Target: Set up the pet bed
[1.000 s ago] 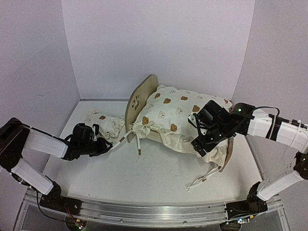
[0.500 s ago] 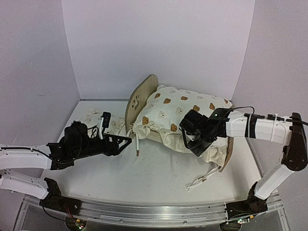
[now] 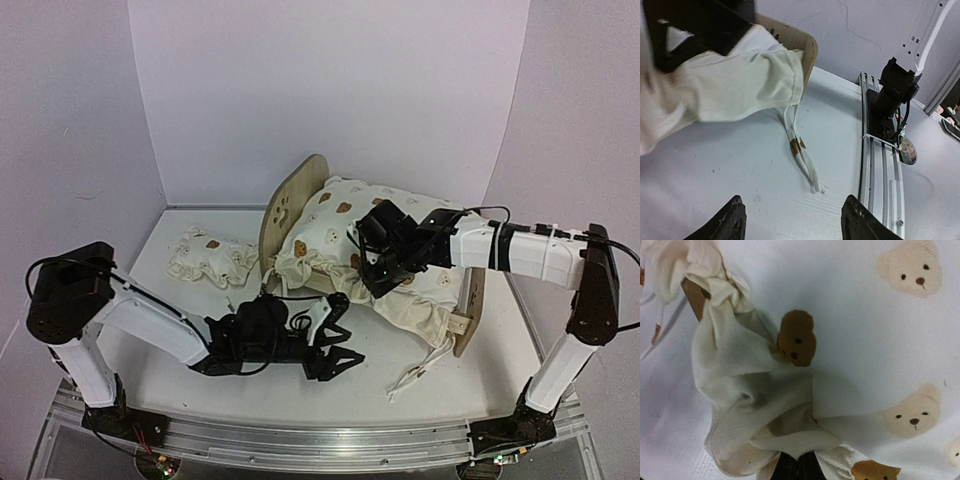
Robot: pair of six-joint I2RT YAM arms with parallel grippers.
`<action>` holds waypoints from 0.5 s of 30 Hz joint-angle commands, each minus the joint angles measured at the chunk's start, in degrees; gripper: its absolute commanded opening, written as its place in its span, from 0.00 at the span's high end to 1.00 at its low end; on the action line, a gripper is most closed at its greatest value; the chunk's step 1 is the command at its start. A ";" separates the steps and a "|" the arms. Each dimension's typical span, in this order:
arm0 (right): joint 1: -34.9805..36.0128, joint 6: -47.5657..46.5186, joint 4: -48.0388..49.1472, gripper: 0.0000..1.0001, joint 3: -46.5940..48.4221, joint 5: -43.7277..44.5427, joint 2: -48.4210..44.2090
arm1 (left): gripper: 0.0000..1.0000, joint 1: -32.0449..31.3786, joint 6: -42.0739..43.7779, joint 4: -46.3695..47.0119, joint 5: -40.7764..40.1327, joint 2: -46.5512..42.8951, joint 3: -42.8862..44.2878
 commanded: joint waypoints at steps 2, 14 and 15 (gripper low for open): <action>-2.00 1.83 9.22 1.00 6.66 -18.92 0.17 | 0.33 -0.71 9.12 13.14 4.13 11.83 11.15; -6.59 14.28 -22.95 0.40 0.97 -11.78 -18.01 | 0.32 -0.41 13.11 14.91 -0.25 18.70 16.50; -6.59 16.23 -24.23 0.39 -2.58 -11.45 -21.10 | 0.32 -0.41 12.96 14.90 -0.54 18.01 15.87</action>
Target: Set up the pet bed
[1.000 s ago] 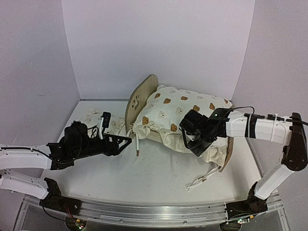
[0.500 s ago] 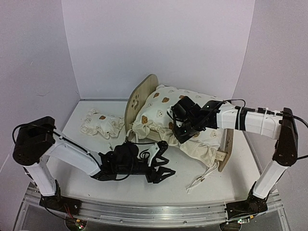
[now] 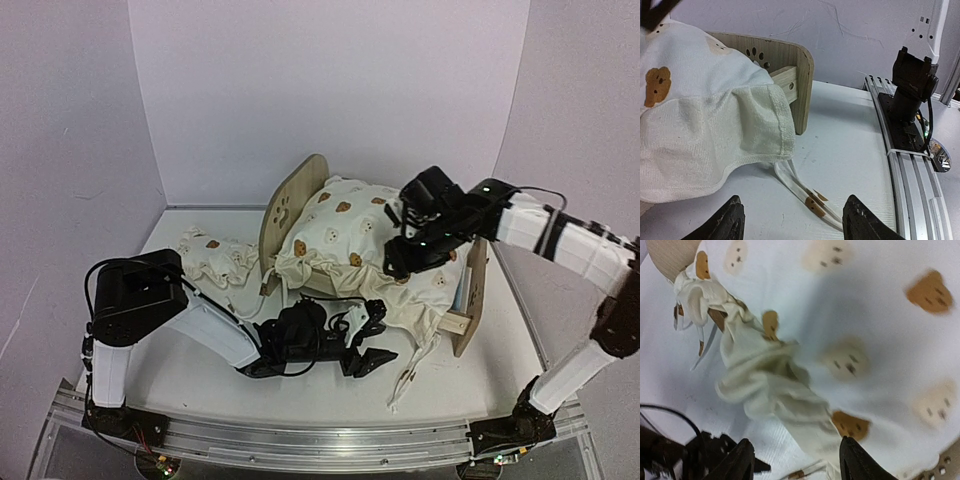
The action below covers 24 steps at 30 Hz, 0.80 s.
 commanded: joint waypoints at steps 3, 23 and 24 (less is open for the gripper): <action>0.92 13.67 -10.07 0.43 -20.29 -0.98 -23.01 | 0.32 0.16 0.49 4.26 -2.60 -4.81 -2.82; 14.22 49.82 29.86 0.80 -48.68 12.66 -10.51 | 0.41 0.05 -4.61 4.28 -0.34 -8.66 -8.06; 14.22 49.47 30.48 0.79 -48.91 12.91 -9.90 | 0.41 0.10 -4.49 4.28 -0.16 -8.64 -7.97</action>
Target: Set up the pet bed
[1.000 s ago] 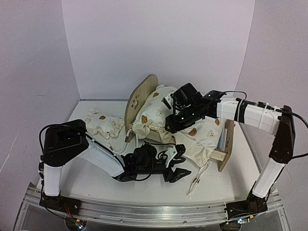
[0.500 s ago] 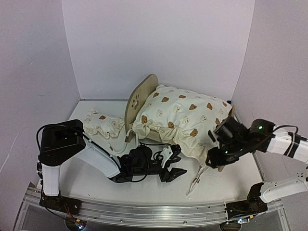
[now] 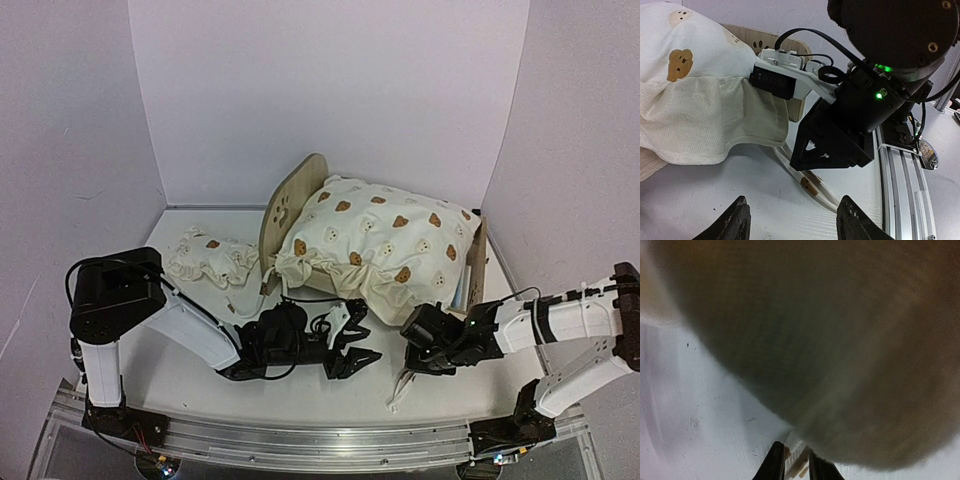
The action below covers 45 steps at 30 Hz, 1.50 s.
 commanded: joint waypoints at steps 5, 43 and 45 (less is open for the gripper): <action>0.96 3.31 2.75 0.74 1.23 -0.12 5.59 | 0.41 0.04 0.18 2.80 2.92 -2.03 0.45; 7.77 -2.91 -30.99 1.00 14.35 17.81 -4.64 | 0.36 -3.81 8.75 -7.71 4.31 6.28 11.32; 7.69 -7.88 -33.40 1.00 17.50 22.17 -7.43 | 0.36 -3.85 9.56 -8.76 4.26 6.38 13.01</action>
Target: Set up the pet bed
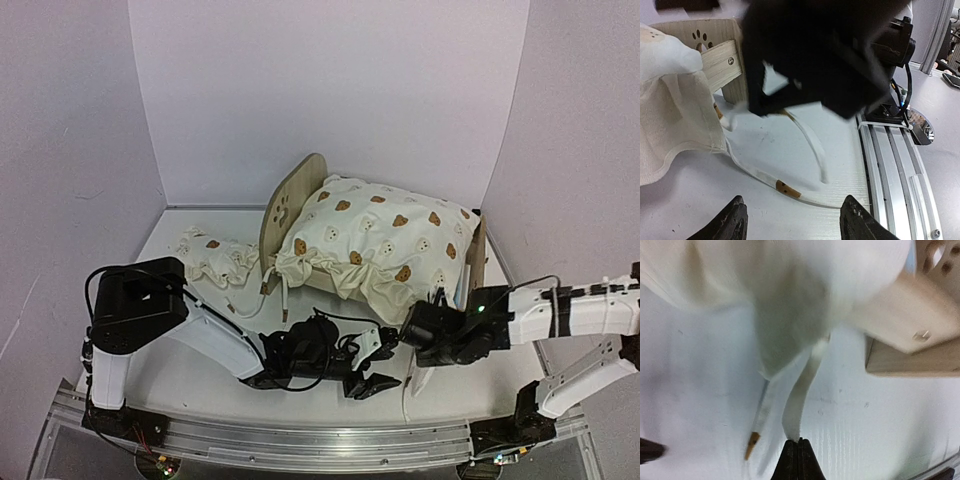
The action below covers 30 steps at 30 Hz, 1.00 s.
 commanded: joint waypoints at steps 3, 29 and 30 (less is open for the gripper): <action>-0.58 -18.19 -11.19 1.00 11.06 17.76 -9.56 | 0.36 0.25 3.65 -3.55 1.10 0.66 7.03; -24.12 -114.58 13.98 1.00 15.63 0.17 -7.38 | 0.39 0.23 2.42 -6.12 1.48 -1.06 7.84; -24.93 -115.31 14.73 1.00 14.91 0.03 -7.49 | 0.39 0.22 2.52 -6.06 1.52 -1.15 7.74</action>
